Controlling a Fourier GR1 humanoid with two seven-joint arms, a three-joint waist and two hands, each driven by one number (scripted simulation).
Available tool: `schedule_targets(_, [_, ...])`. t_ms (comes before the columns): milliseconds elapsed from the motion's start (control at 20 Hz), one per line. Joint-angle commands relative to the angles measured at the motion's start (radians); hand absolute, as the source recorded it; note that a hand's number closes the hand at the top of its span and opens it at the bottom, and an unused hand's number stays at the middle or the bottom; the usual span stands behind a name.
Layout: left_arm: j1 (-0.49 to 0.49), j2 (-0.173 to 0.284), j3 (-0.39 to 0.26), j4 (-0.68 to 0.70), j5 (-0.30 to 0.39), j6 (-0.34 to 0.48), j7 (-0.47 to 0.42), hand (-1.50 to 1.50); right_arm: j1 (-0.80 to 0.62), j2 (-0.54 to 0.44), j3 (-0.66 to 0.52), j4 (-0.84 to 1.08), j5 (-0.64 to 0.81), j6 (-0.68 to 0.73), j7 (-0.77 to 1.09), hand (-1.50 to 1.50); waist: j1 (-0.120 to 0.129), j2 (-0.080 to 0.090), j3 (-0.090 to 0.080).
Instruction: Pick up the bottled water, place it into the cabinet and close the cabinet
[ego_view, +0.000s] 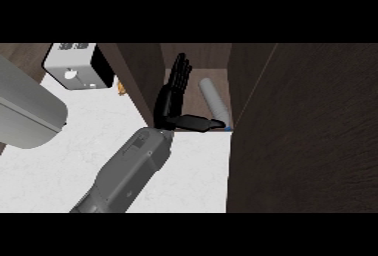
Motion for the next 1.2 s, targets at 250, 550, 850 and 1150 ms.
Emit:
schedule_targets(250, [0.293,0.055,-0.128,-0.384,-0.027,-0.049,0.057,-1.50,0.006,-0.028,0.008,-0.132,0.017,-0.024,0.087,-1.50,0.011,0.004,0.000])
schedule_targets(550, [0.409,0.192,-0.114,-0.595,0.000,-0.056,0.163,1.50,0.034,-0.139,0.029,-0.156,0.087,0.091,0.031,1.50,0.005,-0.001,0.000])
schedule_targets(850, [0.591,0.225,-0.175,-0.766,-0.055,0.019,0.138,1.50,0.066,-0.240,0.084,-0.172,0.160,0.176,0.015,1.50,0.001,-0.002,0.000])
schedule_targets(1150, [0.722,0.381,-0.078,-0.888,0.005,-0.066,0.115,-1.50,0.000,-0.273,0.176,-0.203,0.266,0.197,-0.009,1.50,0.007,-0.008,-0.002])
